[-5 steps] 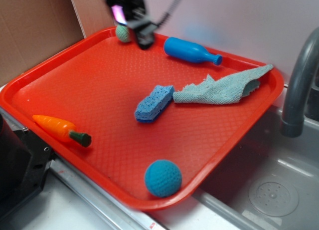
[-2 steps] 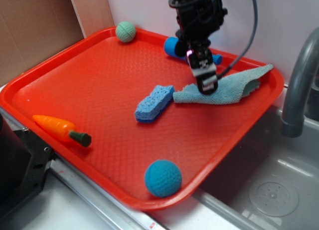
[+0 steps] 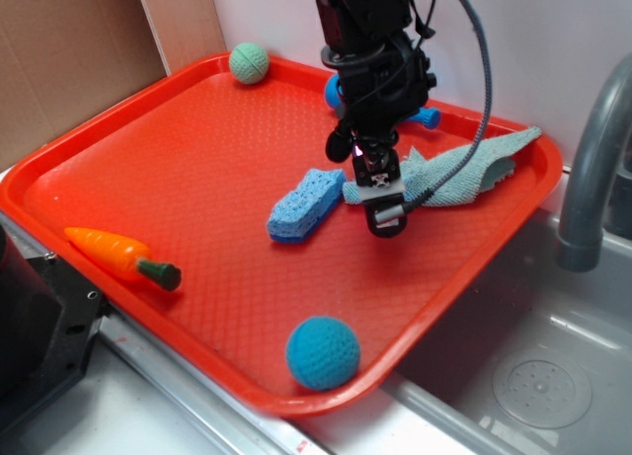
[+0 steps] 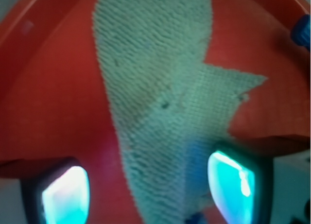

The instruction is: Grab the blue cloth.

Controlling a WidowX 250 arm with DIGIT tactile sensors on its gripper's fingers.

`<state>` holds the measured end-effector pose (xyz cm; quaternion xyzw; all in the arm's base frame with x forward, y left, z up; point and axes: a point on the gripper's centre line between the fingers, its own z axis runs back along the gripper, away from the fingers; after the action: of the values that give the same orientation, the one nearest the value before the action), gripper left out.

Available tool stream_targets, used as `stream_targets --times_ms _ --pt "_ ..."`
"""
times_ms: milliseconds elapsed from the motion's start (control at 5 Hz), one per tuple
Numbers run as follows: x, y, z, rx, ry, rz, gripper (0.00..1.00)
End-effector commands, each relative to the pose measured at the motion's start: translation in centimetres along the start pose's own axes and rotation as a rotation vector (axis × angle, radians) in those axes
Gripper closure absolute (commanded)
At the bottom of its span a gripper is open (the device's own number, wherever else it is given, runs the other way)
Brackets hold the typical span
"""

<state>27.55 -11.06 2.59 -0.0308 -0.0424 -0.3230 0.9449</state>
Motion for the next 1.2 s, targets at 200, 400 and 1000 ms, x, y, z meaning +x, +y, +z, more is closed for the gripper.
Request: stream_targets --times_ms 200,400,1000 --pt "1.2 1.7 1.4 0.134 -0.02 0.094 1.0" --pt "1.0 2.9 3.2 0.06 0.036 0.097 1.0" --pt "-9.0 5.8 16.0 0.218 -0.09 0.599 1.0"
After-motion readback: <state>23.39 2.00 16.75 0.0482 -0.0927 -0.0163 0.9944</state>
